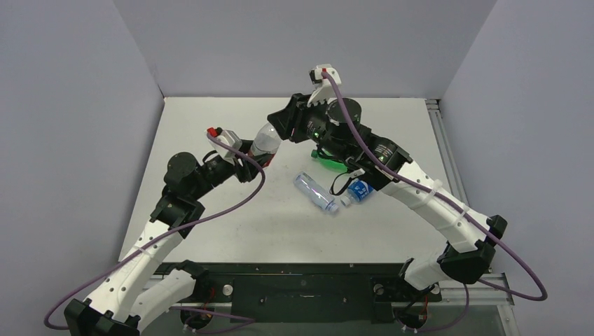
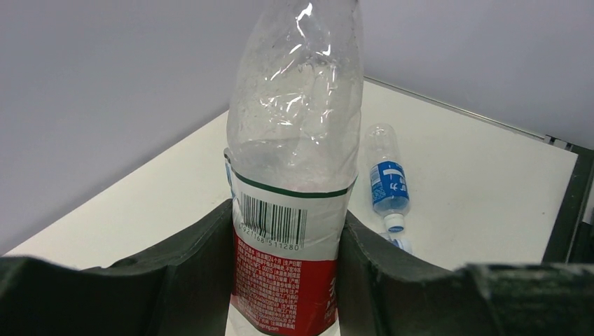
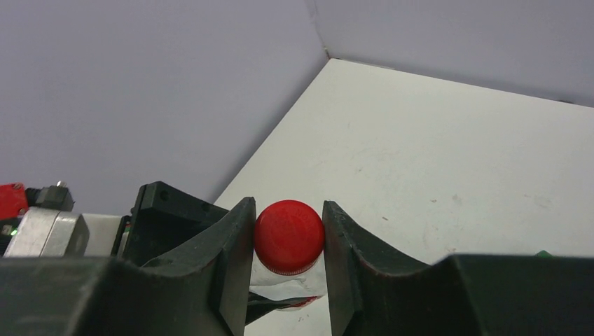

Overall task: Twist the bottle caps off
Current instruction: Unscrew the bottle cap from the plastic bottle.

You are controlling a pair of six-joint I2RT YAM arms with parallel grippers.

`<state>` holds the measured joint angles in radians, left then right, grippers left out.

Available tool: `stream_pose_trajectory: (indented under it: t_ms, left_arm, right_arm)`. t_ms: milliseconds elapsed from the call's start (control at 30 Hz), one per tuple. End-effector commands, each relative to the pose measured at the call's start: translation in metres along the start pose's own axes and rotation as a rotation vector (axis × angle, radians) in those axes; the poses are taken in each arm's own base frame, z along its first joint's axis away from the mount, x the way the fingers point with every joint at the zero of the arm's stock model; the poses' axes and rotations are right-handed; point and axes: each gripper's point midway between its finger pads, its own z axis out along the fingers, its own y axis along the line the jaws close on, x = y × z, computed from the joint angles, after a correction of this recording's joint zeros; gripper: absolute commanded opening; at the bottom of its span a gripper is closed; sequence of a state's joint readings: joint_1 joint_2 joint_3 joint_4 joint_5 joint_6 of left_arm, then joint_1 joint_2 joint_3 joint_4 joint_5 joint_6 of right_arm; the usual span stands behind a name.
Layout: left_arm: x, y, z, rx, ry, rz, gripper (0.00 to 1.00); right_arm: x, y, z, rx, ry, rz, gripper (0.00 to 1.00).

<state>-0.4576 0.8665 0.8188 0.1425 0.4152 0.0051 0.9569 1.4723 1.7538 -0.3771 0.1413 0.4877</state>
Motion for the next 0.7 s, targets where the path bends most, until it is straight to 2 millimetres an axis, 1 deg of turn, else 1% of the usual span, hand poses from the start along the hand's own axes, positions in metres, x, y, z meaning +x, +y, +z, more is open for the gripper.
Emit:
stream_pose_trajectory:
  t_ms: [0, 33, 67, 100, 133, 167, 200, 233, 267, 333, 400, 500, 567, 600, 633, 667]
  left_arm:
    - [-0.038, -0.033, -0.005, 0.159, -0.092, -0.047, 0.09]
    - [-0.042, -0.047, -0.009, 0.23, -0.096, -0.068, 0.09]
    - [-0.043, -0.054, -0.012, 0.271, -0.094, -0.097, 0.09]
    - [-0.047, -0.068, -0.016, 0.349, -0.096, -0.1, 0.09]
    - [-0.048, -0.076, -0.019, 0.391, -0.09, -0.13, 0.09]
    - [-0.05, -0.086, -0.023, 0.455, -0.084, -0.136, 0.09]
    - [-0.05, -0.091, -0.026, 0.483, -0.075, -0.166, 0.09]
    - [-0.05, -0.097, -0.029, 0.527, -0.07, -0.172, 0.09]
    - [-0.05, -0.1, -0.03, 0.542, -0.063, -0.189, 0.09]
    - [-0.049, -0.104, -0.032, 0.569, -0.055, -0.195, 0.09]
    - [-0.048, -0.106, -0.033, 0.581, -0.049, -0.196, 0.08]
    - [-0.045, -0.106, -0.033, 0.591, -0.041, -0.2, 0.07]
    - [-0.044, -0.105, -0.032, 0.584, -0.041, -0.197, 0.07]
    - [-0.042, -0.103, -0.03, 0.571, -0.039, -0.189, 0.06]
    - [-0.04, -0.101, -0.029, 0.559, -0.037, -0.185, 0.05]
    - [-0.037, -0.095, -0.026, 0.518, -0.034, -0.172, 0.04]
  right_arm:
    - [-0.024, 0.039, -0.027, -0.32, -0.044, 0.053, 0.0]
    - [-0.031, 0.05, -0.035, -0.416, -0.056, 0.048, 0.0]
    - [-0.03, 0.054, -0.043, -0.462, -0.055, 0.044, 0.0]
    - [-0.033, 0.065, -0.052, -0.549, -0.057, 0.028, 0.0]
    - [-0.032, 0.076, -0.064, -0.631, -0.048, 0.007, 0.0]
    - [-0.032, 0.08, -0.069, -0.664, -0.047, -0.003, 0.0]
    - [-0.032, 0.088, -0.079, -0.733, -0.046, -0.027, 0.0]
    - [-0.03, 0.092, -0.084, -0.766, -0.043, -0.035, 0.0]
    - [-0.032, 0.098, -0.093, -0.815, -0.049, -0.047, 0.0]
    - [-0.03, 0.101, -0.101, -0.858, -0.046, -0.063, 0.0]
    - [-0.027, 0.102, -0.105, -0.882, -0.036, -0.076, 0.0]
    - [-0.021, 0.1, -0.106, -0.891, -0.022, -0.085, 0.0]
    - [-0.022, 0.095, -0.104, -0.866, -0.024, -0.091, 0.0]
    - [-0.023, 0.085, -0.097, -0.804, -0.029, -0.084, 0.0]
    - [-0.027, 0.079, -0.094, -0.755, -0.045, -0.103, 0.07]
    - [-0.027, 0.057, -0.079, -0.598, -0.043, -0.081, 0.18]
